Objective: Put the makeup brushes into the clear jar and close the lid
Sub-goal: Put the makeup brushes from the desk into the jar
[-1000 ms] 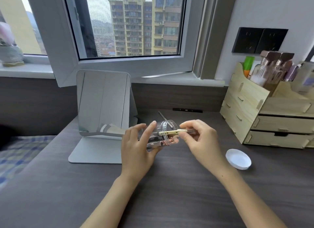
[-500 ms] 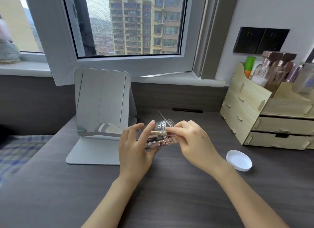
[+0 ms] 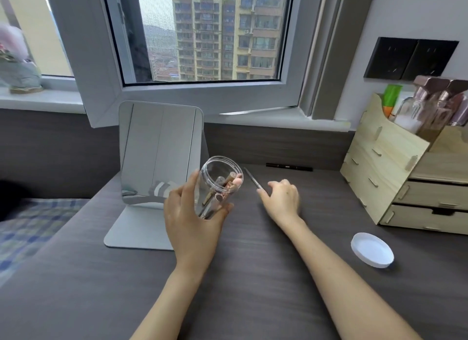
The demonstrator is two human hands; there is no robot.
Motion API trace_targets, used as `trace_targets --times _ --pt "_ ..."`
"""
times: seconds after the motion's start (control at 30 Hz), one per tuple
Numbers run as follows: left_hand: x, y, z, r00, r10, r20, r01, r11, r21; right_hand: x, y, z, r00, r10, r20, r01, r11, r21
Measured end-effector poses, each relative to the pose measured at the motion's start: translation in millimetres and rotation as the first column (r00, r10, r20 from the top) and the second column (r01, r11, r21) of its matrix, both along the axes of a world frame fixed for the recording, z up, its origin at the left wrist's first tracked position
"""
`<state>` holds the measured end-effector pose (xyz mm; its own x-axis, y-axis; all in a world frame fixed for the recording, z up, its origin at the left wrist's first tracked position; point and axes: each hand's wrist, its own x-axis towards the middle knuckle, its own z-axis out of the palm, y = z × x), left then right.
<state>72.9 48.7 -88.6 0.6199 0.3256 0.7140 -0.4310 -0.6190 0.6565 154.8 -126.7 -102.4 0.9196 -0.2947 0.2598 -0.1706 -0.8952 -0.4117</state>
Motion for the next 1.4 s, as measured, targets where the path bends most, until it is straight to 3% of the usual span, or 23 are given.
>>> trace_targets --times 0.2,0.27,0.3,0.37,0.43,0.5,0.57,0.63,0.73,0.8,0.97,1.03,1.17,1.3,1.4 --pt "0.2 0.1 0.1 1.000 0.001 -0.003 0.000 0.999 0.040 19.8 10.0 -9.3 0.998 -0.058 0.005 0.058 0.991 -0.119" --pt "-0.4 0.1 -0.4 1.000 -0.004 -0.003 0.004 0.999 0.042 14.9 5.2 -6.2 0.994 -0.089 0.062 0.087 0.996 0.036" --pt "-0.8 -0.1 -0.7 1.000 -0.008 -0.004 0.008 0.999 0.038 10.6 1.2 -2.6 0.986 -0.113 0.120 0.087 0.975 0.204" --pt "-1.2 -0.9 -0.8 1.000 -0.015 -0.008 0.015 0.999 0.029 -4.0 -6.6 11.3 0.954 -0.155 0.256 -0.025 0.811 0.585" --pt "-1.0 -1.9 -1.7 1.000 -0.018 -0.014 0.019 0.999 0.041 -28.2 -14.8 34.4 0.920 -0.182 0.348 -0.191 0.567 0.801" --pt "-0.7 -2.6 -3.5 1.000 -0.023 -0.021 0.024 0.998 0.062 -56.8 -25.0 57.3 0.894 -0.140 0.426 -0.351 0.374 0.859" --pt "-0.6 -3.4 -4.7 0.999 -0.024 -0.025 0.026 0.996 0.090 -86.5 -33.7 73.7 0.862 -0.037 0.506 -0.475 0.290 0.831" --pt "-0.7 -4.6 -6.2 0.999 -0.034 -0.001 0.034 0.990 0.140 -115.4 -39.4 80.9 0.836 0.042 0.548 -0.522 0.373 0.768" --pt "-1.9 -5.6 -8.1 0.995 -0.082 0.056 0.068 0.976 0.208 -146.6 -38.3 84.3 0.824 0.092 0.560 -0.483 0.630 0.608" --pt "-3.4 -5.8 -9.5 0.989 -0.126 0.075 0.102 0.959 0.264 -156.6 -29.6 85.2 0.818 0.152 0.554 -0.478 0.715 0.510" --pt "-9.1 -9.8 -10.6 0.970 -0.228 0.089 0.182 0.914 0.362 -157.6 1.7 72.5 0.803 0.230 0.549 -0.534 0.687 0.493" --pt "-10.7 -10.4 -11.1 0.964 -0.249 0.097 0.199 0.910 0.363 -153.9 9.4 64.9 0.807 0.213 0.550 -0.507 0.727 0.462" --pt "-11.5 -9.4 -11.2 0.961 -0.261 0.094 0.212 0.910 0.357 -147.2 14.2 56.4 0.760 0.264 0.594 -0.425 0.893 0.148" --pt "-11.1 -9.5 -10.0 0.968 -0.240 0.071 0.199 0.911 0.362 -143.7 14.1 49.5 0.746 0.335 0.576 -0.373 0.926 -0.055" --pt "-10.7 -9.4 -9.9 0.971 -0.229 0.068 0.188 0.911 0.368 -138.5 5.3 45.9 0.759 0.359 0.543 -0.462 0.885 0.061"
